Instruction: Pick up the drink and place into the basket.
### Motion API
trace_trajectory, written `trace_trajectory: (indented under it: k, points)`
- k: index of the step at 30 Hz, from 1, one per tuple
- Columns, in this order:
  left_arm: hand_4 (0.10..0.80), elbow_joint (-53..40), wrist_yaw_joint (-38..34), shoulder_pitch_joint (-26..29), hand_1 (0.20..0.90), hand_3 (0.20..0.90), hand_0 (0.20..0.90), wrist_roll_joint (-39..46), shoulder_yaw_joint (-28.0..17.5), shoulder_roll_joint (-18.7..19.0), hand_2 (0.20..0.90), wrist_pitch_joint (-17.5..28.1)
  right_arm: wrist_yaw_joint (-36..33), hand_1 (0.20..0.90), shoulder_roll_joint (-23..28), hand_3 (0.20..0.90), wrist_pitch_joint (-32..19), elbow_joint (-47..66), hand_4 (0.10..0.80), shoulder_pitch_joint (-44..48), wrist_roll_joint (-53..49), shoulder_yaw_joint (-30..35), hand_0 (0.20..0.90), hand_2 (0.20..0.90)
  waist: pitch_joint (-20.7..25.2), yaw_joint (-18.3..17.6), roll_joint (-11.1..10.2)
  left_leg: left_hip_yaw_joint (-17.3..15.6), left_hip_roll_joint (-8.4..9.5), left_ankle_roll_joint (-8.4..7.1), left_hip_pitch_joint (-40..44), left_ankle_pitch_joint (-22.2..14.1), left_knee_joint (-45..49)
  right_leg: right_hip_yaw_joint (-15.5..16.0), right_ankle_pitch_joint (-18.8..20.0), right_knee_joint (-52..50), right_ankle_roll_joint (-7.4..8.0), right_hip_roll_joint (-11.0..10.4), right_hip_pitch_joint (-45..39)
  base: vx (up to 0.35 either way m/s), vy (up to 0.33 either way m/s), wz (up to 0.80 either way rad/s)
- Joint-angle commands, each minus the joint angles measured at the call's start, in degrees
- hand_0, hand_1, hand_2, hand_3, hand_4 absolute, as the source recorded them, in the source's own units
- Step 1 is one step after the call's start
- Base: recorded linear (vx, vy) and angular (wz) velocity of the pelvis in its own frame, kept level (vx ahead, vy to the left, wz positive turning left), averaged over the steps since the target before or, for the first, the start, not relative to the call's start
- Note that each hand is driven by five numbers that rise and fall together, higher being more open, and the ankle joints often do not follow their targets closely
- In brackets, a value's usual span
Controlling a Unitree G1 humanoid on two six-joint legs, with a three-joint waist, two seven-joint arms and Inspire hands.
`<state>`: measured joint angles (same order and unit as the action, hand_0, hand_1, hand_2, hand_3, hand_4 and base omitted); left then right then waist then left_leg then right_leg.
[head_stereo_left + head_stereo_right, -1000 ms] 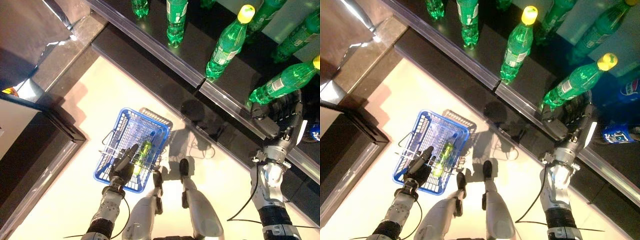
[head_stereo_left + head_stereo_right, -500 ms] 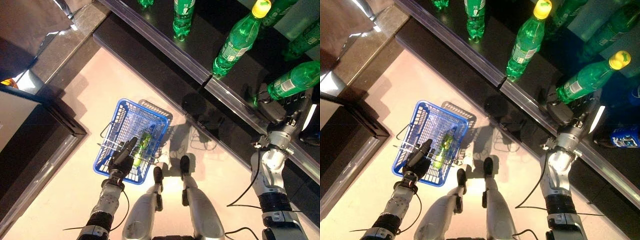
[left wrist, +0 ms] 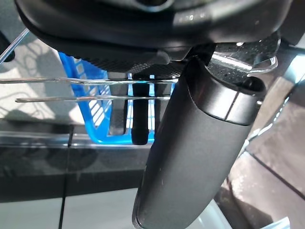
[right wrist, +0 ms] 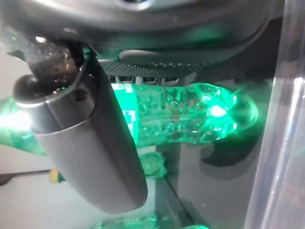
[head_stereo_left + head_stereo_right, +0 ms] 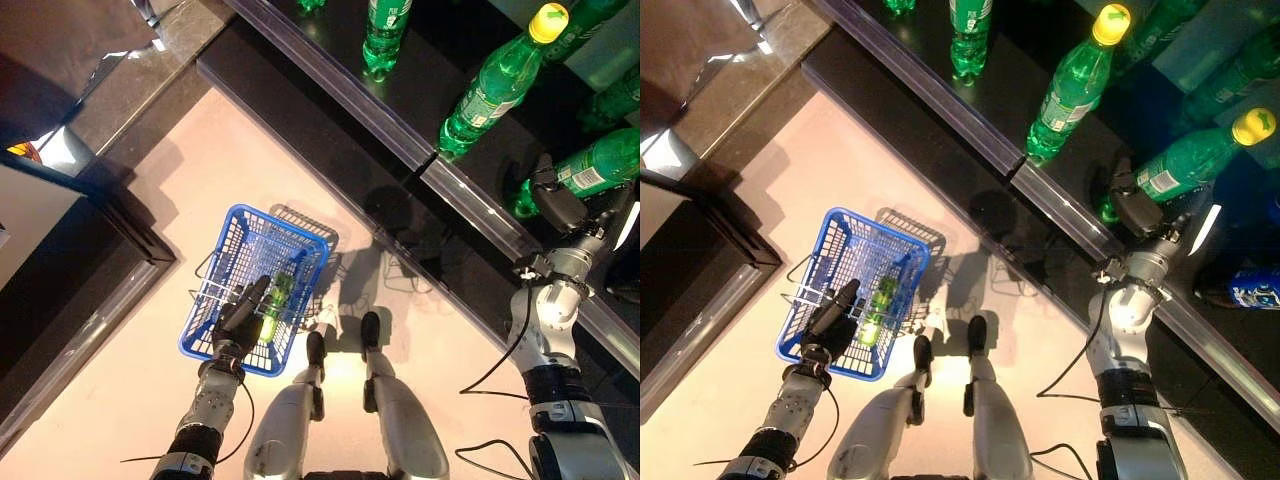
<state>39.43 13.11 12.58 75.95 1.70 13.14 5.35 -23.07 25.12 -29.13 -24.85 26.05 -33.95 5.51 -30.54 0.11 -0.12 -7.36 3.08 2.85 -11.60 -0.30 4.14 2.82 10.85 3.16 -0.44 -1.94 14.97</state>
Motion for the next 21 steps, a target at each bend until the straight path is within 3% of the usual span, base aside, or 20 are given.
trace_trajectory:
  k: [1, 12, 21]
  points:
    - [0.1, -8.87, 6.85, 2.93, 0.3, 0.2, 0.3, 2.4, -1.57, 7.27, 0.3, 4.48, 2.17, 0.3, 7.7, 0.2, -3.58, 2.68, 0.1, 3.83, -1.25, 3.0, 0.3, 0.3, 2.37, 1.33, -0.51, 6.89, 0.6, -0.92, -4.85, 2.27, 2.9, -0.44, -8.88, -10.13, 2.27, 1.11, -1.35, 0.036, -0.013, 0.04]
    - [0.1, -9.15, 7.71, 2.79, 0.3, 0.2, 0.3, 2.44, -1.35, 7.03, 0.3, 4.38, -0.64, 0.3, 7.14, 0.2, -4.64, 2.04, 0.1, 3.31, 0.8, 3.77, 0.3, 0.3, 2.31, 1.41, -0.38, 6.85, 0.53, -0.96, -4.37, 2.58, 2.06, -0.09, -9.28, -10.33, 2.3, 1.12, -1.79, 0.015, 0.008, 0.06]
    - [0.1, -11.6, 8.25, -0.05, 0.3, 0.2, 0.3, 2.43, -2.24, 6.15, 0.3, 4.83, -12.51, 0.3, 5.5, 0.2, -6.89, 10.89, 0.1, -3.48, 17.64, 5.39, 0.3, 0.3, 3.17, 0.03, -0.26, 5.9, 0.75, -0.35, -2.79, 2.05, 1.71, -0.53, -9.01, -10.02, 2.53, 1.1, -2.58, 0.006, 0.046, 0.02]
